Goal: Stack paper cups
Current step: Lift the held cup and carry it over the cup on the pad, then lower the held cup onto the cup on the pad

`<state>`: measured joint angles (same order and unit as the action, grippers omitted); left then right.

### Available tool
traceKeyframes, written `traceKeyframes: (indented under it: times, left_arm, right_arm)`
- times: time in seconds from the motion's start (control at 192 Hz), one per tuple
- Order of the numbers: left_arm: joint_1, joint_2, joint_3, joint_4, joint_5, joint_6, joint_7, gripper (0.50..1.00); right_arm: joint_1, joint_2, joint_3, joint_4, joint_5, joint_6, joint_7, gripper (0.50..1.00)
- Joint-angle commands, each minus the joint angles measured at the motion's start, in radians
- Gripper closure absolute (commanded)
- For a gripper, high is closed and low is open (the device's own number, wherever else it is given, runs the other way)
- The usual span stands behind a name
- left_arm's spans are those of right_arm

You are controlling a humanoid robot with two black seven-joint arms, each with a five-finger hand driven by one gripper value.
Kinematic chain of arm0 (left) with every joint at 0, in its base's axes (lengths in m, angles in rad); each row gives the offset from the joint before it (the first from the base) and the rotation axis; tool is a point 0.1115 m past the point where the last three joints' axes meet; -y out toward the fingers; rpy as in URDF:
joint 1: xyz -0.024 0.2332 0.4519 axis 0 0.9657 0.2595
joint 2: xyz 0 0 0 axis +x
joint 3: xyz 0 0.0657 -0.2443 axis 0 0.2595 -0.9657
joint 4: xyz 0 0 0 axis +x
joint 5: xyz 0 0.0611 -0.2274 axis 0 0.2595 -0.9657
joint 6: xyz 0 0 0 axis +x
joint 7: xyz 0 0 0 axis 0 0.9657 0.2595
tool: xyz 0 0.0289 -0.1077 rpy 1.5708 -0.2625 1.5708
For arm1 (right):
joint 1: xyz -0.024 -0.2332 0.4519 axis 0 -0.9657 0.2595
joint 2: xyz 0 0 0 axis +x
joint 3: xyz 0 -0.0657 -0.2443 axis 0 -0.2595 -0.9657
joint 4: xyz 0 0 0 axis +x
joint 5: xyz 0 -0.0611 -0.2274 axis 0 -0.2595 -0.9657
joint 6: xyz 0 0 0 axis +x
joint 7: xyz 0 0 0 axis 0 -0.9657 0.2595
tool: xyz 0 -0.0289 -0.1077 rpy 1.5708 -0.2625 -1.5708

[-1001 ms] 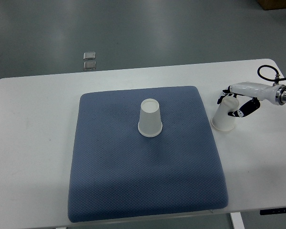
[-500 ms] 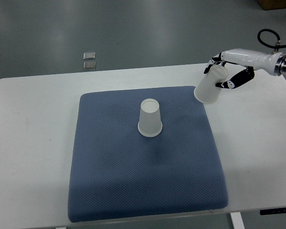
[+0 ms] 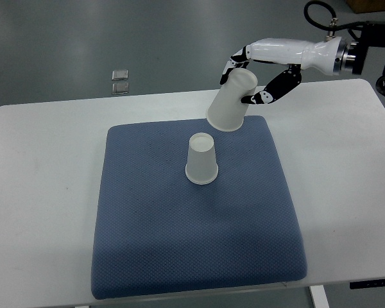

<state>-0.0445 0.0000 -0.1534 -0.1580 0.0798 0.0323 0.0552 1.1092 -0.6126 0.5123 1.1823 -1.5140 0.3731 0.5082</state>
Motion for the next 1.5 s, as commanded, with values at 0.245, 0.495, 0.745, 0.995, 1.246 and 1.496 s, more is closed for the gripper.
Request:
traceKeyframes:
  times: [0.245, 0.495, 0.745, 0.995, 1.246, 1.496]
  left_arm:
    - [0.0, 0.0, 0.0, 0.0, 0.0, 0.0, 0.0, 0.5]
    - [0.0, 0.0, -0.002, 0.0, 0.0, 0.0, 0.0, 0.5]
    - [0.0, 0.0, 0.0, 0.0, 0.0, 0.0, 0.0, 0.5]
    - [0.0, 0.0, 0.0, 0.0, 0.0, 0.0, 0.0, 0.5]
    - [0.0, 0.0, 0.0, 0.0, 0.0, 0.0, 0.0, 0.5]
    - [0.0, 0.0, 0.0, 0.0, 0.0, 0.0, 0.0, 0.5]
  right_arm:
    - [0.031, 0.047, -0.002, -0.003, -0.008, 0.064, -0.022, 0.889]
    - [0.037, 0.088, -0.014, -0.009, -0.018, 0.063, -0.048, 0.887]
    - [0.029, 0.114, -0.023, -0.012, -0.025, 0.063, -0.053, 0.887]
    - [0.023, 0.131, -0.051, -0.03, -0.054, 0.035, -0.053, 0.887]
    - [0.023, 0.131, -0.071, -0.033, -0.072, 0.009, -0.053, 0.887]
    - [0.02, 0.134, -0.074, -0.032, -0.072, 0.007, -0.054, 0.887]
